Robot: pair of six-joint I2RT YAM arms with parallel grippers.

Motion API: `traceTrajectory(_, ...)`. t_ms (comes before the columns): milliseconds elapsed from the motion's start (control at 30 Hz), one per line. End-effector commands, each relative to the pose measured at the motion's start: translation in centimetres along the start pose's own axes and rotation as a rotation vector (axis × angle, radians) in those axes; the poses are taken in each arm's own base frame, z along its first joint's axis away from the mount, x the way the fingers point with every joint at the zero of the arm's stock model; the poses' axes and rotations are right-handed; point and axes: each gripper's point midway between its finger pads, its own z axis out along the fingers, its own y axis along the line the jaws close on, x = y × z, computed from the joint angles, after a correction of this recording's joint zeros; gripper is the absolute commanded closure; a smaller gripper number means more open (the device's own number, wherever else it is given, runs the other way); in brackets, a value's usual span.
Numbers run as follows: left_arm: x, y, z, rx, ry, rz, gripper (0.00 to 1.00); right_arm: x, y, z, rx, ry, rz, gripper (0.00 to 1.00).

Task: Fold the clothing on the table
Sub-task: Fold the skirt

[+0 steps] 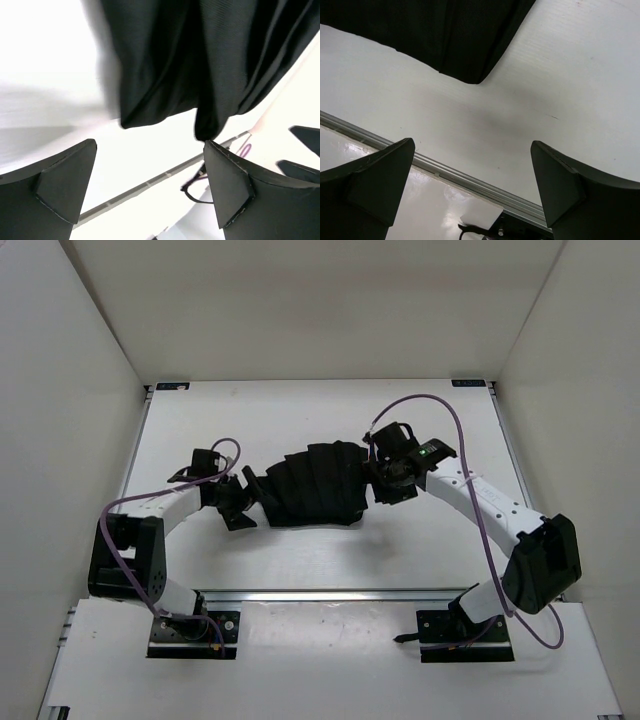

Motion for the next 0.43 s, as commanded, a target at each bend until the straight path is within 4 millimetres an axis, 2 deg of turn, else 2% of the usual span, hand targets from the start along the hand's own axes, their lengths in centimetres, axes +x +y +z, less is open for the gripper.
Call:
traceTrajectory(0,0.1,1.7,-1.3,-0.065,-0.014,0.035,0.01,-2.0,0.1,-1.5,0.027,-0.069,-0.037,0.01)
traceTrajectory(100,0.0,2.6,-2.0,-0.129,-0.027,0.073,0.02,-1.8,-0.9,-1.7,0.090,-0.048,-0.052,0.00)
traceTrajectory(167,-1.0,2.5,-2.9,-0.179,-0.058,0.119,0.01,-2.1,-3.0,-2.4,0.213,-0.057,-0.056,0.01)
traceTrajectory(267,-2.0,2.9,-4.5,-0.269,-0.090,0.167,0.01,-0.5,-5.9,-3.3,0.352,0.002,-0.066,0.01)
traceTrajectory(400,-2.5,3.6,-5.8,-0.296,-0.076,0.190,0.01,1.5,-10.0,-3.9,0.498,0.058,-0.050,0.01)
